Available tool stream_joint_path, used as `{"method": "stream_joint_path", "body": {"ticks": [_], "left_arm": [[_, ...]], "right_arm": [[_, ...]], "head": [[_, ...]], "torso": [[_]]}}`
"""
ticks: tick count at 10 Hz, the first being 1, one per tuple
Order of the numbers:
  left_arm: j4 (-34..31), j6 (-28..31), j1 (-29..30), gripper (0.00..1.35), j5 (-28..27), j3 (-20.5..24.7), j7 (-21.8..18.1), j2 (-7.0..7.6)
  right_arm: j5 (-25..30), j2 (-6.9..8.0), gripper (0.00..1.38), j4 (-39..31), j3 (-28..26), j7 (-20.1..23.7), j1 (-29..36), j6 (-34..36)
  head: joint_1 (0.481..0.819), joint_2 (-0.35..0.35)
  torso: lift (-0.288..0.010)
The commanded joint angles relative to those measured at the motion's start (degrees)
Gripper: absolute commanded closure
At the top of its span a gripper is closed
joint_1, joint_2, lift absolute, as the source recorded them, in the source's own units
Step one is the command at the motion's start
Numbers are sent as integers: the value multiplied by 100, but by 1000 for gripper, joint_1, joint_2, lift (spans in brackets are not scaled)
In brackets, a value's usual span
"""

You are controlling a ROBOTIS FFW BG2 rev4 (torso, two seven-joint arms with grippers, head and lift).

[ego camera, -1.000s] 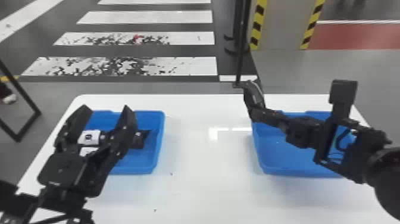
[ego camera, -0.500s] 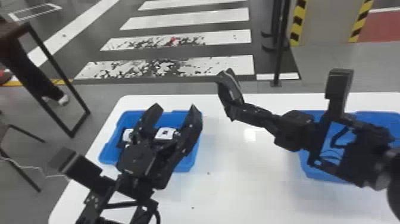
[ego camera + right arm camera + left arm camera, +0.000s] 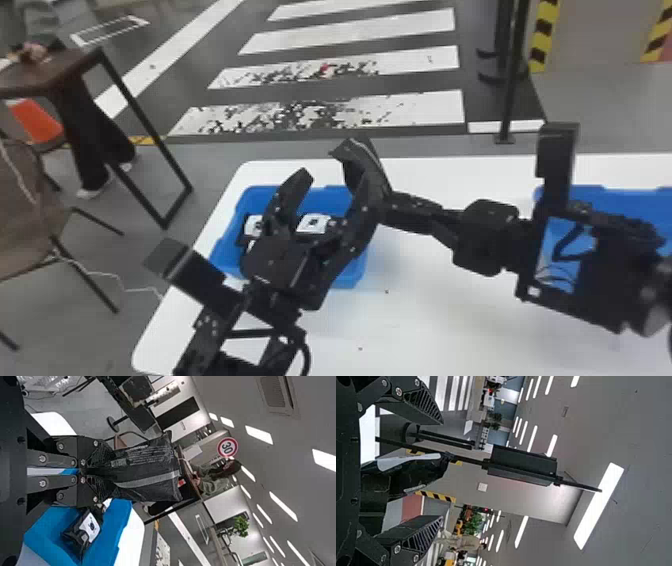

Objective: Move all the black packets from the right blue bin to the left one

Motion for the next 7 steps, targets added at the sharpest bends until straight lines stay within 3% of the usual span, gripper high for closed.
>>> {"method": "stream_joint_path", "body": {"ticks": [1, 4, 5, 6, 7], "left_arm": [[20, -6, -6, 205, -64, -3, 10, -10], [34, 22, 8, 205, -259, 65, 27, -45], [34, 191, 8, 321, -236, 88, 18, -45], [-8, 543, 50, 1026, -144, 111, -26, -45], [-205, 782, 78, 1196, -339, 202, -26, -45]], "right_arm": [[-162, -41, 1102, -73, 268, 0, -58, 0], [-310, -59, 1102, -144, 485, 0, -73, 0], [-333, -67, 1102, -172, 508, 0, -73, 0], [-345, -67, 1102, -172, 508, 0, -73, -14], [-367, -67, 1102, -158, 508, 0, -73, -42]], "head": [[695, 324], [695, 350], [695, 350], [695, 350], [695, 350]], "torso": [[-140], [-140], [-140], [-140], [-140]]}}
